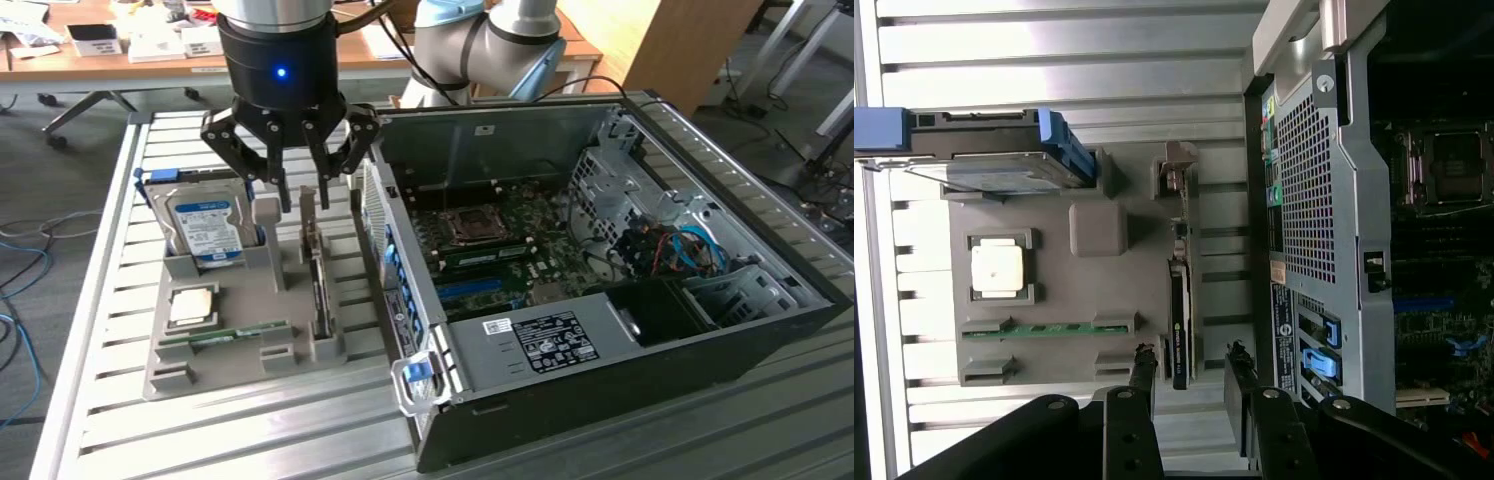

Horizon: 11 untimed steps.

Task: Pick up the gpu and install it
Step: 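Pick up the gpu and move the gpu toward the slot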

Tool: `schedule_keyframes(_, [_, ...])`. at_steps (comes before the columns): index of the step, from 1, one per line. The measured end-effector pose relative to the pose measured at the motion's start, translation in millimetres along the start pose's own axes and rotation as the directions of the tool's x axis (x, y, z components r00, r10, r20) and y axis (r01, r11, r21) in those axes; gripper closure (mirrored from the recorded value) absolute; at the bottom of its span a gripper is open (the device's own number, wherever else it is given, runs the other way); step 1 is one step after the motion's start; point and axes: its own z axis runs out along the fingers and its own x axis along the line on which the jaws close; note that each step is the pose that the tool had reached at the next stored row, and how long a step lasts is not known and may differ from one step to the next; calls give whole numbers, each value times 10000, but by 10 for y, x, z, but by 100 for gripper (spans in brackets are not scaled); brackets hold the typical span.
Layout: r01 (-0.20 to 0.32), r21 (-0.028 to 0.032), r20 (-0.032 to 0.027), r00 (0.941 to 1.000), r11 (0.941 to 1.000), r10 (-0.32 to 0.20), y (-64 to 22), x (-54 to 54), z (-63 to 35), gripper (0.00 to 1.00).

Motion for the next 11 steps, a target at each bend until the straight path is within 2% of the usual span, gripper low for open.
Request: schedule_keyframes(11, [0, 0, 1, 10000, 10000, 0, -3, 1, 64, 58])
